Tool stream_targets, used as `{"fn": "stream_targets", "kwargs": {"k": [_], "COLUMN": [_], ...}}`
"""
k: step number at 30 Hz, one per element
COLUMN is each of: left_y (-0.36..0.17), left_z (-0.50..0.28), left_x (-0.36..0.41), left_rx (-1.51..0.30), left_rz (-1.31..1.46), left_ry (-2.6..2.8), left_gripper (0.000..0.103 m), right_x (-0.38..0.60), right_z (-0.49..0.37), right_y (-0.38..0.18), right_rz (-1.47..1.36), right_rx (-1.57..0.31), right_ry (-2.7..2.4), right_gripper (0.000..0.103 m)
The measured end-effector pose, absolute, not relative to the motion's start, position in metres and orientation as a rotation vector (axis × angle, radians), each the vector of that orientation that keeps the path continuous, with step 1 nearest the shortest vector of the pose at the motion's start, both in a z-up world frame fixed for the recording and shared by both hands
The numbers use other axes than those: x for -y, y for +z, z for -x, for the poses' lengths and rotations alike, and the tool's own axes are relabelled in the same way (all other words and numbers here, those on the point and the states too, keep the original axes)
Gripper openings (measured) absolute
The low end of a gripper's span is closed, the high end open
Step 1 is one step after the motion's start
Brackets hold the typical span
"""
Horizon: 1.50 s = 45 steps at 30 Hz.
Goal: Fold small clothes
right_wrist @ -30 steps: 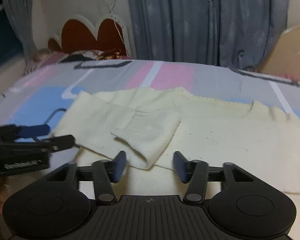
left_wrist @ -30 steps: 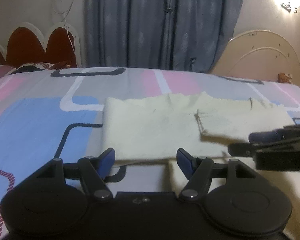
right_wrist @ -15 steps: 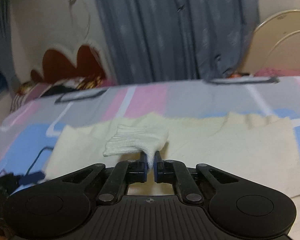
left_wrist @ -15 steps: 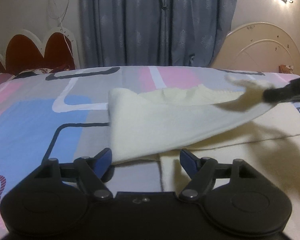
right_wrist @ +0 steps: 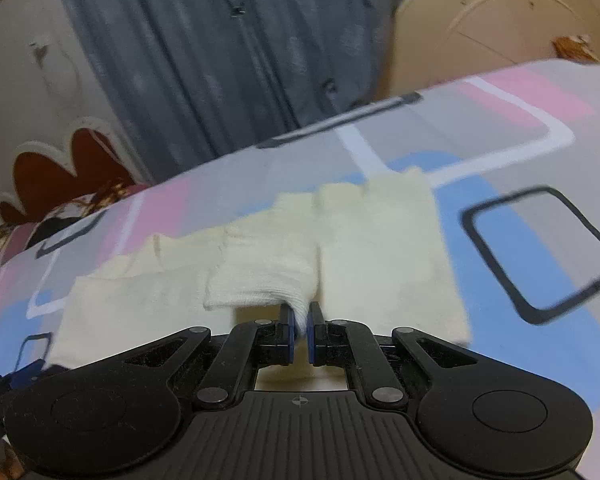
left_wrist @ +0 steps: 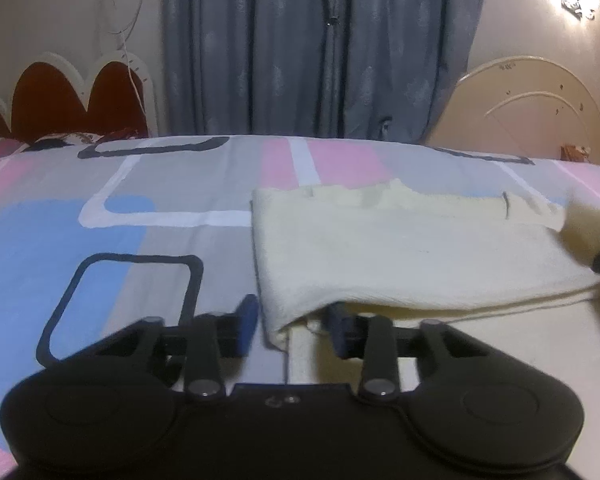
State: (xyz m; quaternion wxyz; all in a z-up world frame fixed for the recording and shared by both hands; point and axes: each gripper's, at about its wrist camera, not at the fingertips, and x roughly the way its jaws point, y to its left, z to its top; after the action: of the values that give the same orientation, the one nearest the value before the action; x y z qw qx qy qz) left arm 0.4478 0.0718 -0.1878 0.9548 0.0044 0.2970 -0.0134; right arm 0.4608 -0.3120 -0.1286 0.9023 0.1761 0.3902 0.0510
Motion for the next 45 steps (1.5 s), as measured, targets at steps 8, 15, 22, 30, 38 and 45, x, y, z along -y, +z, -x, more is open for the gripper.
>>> {"fn": "stream_targets", "kwargs": {"k": [8, 15, 22, 30, 38, 45], "left_y": [-0.187, -0.188, -0.186, -0.192, -0.177, -0.151], "left_z": [-0.445, -0.443, -0.441, -0.441, -0.431, -0.44], "left_x": [-0.068, -0.066, -0.066, -0.071, -0.087, -0.084], "left_rx": [-0.597, -0.598, -0.582, -0.615, -0.632, -0.575], "left_rz": [-0.044, -0.067, -0.057, -0.053, 0.017, 0.113], "left_ry": [-0.038, -0.043, -0.042, -0.049, -0.025, -0.075], "left_gripper": [0.024, 0.026, 0.022, 0.022, 0.026, 0.029], "right_x": [0.337, 0.347, 0.331, 0.333, 0.345, 0.351], "right_z": [-0.456, -0.458, -0.452, -0.441, -0.437, -0.439], "right_y": [-0.133, -0.133, -0.127, -0.134, -0.119, -0.103], "right_rz": [-0.436, -0.484, -0.31, -0.221, -0.23, -0.237], "right_rx": [-0.82, -0.814, -0.816, -0.813, -0.75, -0.683], "right_ry": [0.049, 0.023, 0.032, -0.013, -0.068, -0.084], "right_gripper": [0.006, 0.006, 0.004, 0.003, 0.005, 0.025]}}
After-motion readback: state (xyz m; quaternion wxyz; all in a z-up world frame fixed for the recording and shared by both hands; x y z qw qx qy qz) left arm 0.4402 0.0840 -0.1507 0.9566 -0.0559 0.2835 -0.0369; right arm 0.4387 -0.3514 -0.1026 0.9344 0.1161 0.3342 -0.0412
